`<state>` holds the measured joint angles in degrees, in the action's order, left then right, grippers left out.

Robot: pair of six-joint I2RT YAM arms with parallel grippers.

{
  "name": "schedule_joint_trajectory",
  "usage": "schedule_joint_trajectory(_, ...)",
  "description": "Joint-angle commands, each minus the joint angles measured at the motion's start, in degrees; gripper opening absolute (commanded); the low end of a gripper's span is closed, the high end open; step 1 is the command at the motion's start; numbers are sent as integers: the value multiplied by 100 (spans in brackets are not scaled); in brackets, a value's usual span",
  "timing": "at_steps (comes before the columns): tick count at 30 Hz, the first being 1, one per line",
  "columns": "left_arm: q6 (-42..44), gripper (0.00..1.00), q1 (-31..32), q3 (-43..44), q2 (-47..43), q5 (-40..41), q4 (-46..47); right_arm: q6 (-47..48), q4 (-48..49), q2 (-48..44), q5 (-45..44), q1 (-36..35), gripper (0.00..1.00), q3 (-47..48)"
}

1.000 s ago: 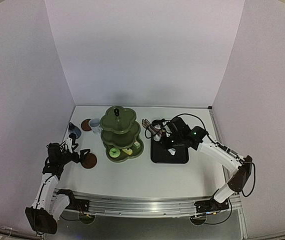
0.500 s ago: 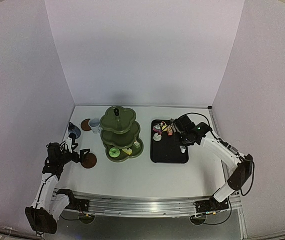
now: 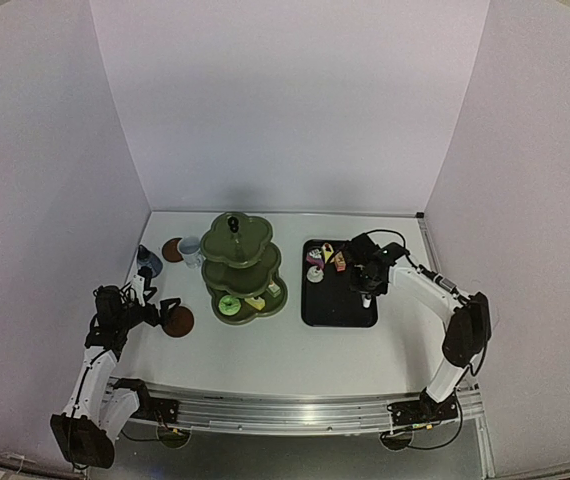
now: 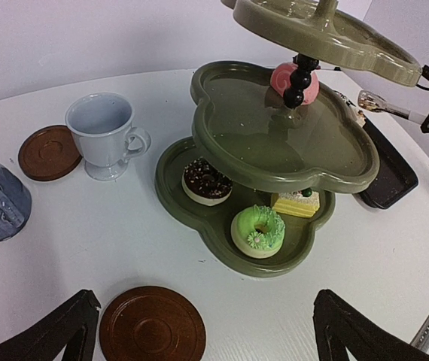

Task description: Serve the afternoon tea

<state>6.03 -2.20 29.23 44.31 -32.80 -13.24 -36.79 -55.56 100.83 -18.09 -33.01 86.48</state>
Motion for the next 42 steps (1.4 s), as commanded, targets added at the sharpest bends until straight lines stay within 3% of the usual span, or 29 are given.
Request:
schedule_joint_trajectory(1,84,100,-18,3,-28,-4,42,-147,-35,176,-167,-3,30,114)
schedule_joint_trajectory(42,152,100,-17,-101,-27,-27,146,-344,-475,515,-259,-7,31,646)
